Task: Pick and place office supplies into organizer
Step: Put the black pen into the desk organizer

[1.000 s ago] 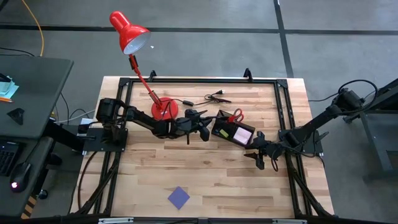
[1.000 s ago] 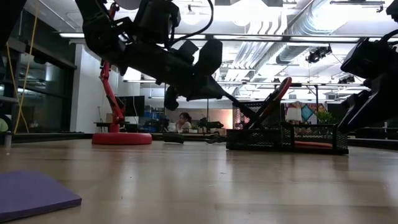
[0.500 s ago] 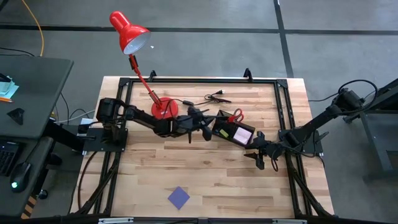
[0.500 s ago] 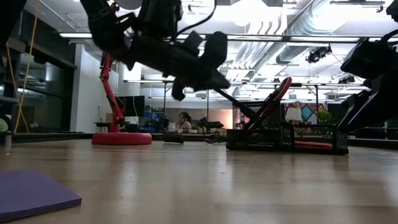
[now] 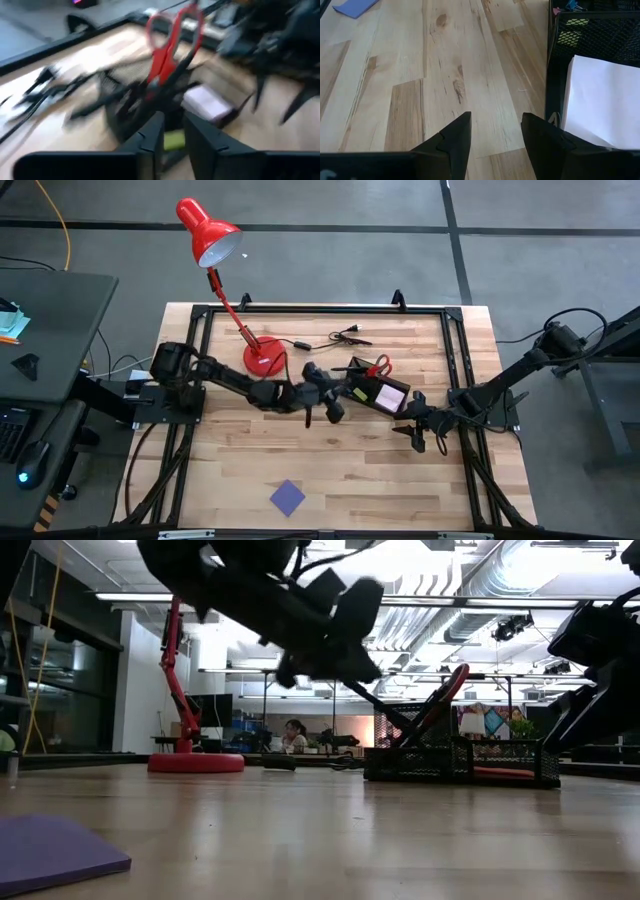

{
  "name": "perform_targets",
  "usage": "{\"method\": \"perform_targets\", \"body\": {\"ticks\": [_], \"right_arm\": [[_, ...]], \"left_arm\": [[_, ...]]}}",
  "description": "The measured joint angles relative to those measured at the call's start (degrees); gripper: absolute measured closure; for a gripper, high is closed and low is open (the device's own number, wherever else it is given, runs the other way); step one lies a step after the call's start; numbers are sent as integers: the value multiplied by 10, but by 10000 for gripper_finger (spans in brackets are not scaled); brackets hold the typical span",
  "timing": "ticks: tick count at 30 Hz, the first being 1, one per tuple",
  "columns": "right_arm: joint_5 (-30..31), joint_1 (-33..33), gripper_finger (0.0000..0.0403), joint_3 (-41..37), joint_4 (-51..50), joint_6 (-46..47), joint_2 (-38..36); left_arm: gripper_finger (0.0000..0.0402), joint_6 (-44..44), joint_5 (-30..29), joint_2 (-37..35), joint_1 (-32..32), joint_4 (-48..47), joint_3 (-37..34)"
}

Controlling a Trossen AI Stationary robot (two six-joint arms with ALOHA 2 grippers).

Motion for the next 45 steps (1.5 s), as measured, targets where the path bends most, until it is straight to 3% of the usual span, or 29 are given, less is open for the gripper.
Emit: {"method": "perform_targets", "body": {"ticks": [4, 6, 9, 14, 18, 26, 40, 45], "right_arm": [[0, 0, 240, 0, 0, 0, 0], [0, 0, 243, 0, 0, 0, 0], [0, 0, 247, 0, 0, 0, 0], [0, 0, 244, 0, 0, 0, 0], [0, 0, 239, 0, 0, 0, 0], [0, 0, 235, 0, 0, 0, 0], [0, 0, 235, 0, 0, 0, 0], [0, 0, 235, 0, 0, 0, 0]], "left_arm": [[293, -28, -108, 1, -29, -41, -1], [270, -37, -133, 1, -29, -58, 0], [245, -47, -130, -1, -13, -73, -1], [232, -49, -73, -3, 20, -69, -1], [238, -49, -50, -4, 35, -56, -1], [256, -41, -57, -4, 37, -34, -1], [349, -38, -69, 2, 35, -25, -1], [354, -27, -79, 2, 37, -19, -1]]}}
